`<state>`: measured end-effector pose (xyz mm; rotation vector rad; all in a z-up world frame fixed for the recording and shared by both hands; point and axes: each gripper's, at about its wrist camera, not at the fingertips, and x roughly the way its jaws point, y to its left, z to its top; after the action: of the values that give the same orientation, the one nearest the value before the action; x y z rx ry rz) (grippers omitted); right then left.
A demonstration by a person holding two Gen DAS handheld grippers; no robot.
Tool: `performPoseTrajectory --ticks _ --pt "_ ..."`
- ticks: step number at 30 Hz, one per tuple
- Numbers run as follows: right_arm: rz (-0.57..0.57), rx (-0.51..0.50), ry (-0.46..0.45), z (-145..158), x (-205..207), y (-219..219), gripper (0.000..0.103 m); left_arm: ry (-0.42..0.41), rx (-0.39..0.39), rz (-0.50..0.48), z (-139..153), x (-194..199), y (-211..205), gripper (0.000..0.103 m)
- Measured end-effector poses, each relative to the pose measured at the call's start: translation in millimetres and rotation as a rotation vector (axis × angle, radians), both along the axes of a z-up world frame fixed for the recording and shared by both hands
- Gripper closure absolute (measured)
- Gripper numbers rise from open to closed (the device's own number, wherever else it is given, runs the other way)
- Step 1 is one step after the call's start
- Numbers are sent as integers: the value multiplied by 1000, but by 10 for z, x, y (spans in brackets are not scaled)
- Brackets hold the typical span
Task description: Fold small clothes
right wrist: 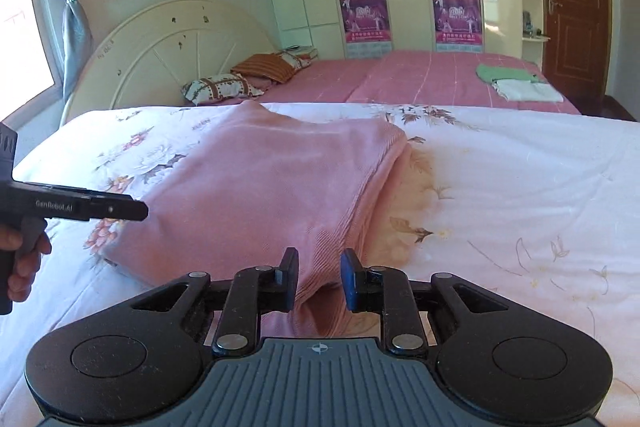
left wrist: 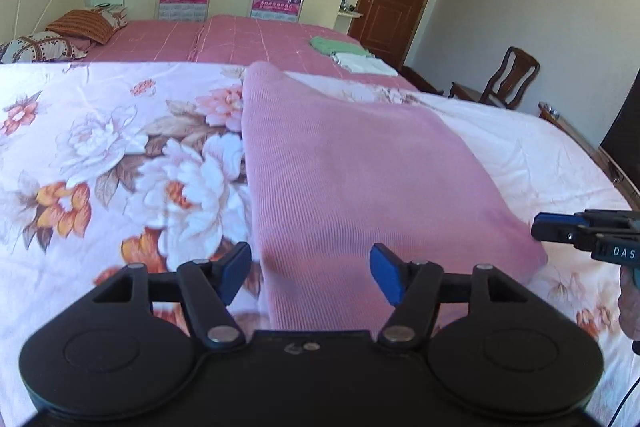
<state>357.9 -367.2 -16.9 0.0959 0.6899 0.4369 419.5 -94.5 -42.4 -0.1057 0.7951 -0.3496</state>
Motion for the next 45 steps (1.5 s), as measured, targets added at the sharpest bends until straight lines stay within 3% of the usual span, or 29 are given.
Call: performPoseTrajectory --ticks 7,9,17,20,22,23,24,25,29,31,32,34,37,41,44,45 --pt "0 -111 103 -313 -11 147 80 54 7 29 -215 -156 20 40" --pt "-21 -92 117 -363 -24 132 80 59 -12 37 -214 -186 46 40" --pt "-41 -97 140 -371 -35 127 80 61 34 18 -202 -353 32 39" --pt "-45 -91 179 -331 -39 123 80 18 -65 50 -35 -467 202 37" --pt "-58 -85 157 -192 -88 95 79 -33 -130 92 100 -483 349 35" --pt "-69 -60 125 -104 -121 57 68 -41 -150 107 140 -438 398 35" --pt "-80 -28 105 -40 -129 12 47 -44 -161 117 168 -361 429 34" --pt "-95 20 94 16 -105 -47 44 -45 -166 124 187 -281 445 34" --pt "-139 89 72 100 172 -100 44 -40 -195 118 199 164 362 34" --pt "-163 97 63 86 335 -71 56 -13 -188 94 124 371 266 33" --pt "-172 122 78 61 443 -64 65 17 -166 87 54 470 207 33" --pt "-191 133 101 -30 603 -44 66 102 -80 71 -150 633 83 29" --pt "-187 26 240 -356 839 25 67 139 -92 68 -197 692 109 27" --pt "-176 145 187 -163 689 -234 66 55 -131 23 52 590 242 29" --pt "-177 270 220 -152 673 -479 26 101 -131 1 2 713 274 29" --pt "-172 317 259 -198 713 -563 26 127 -148 -11 -27 757 287 29"
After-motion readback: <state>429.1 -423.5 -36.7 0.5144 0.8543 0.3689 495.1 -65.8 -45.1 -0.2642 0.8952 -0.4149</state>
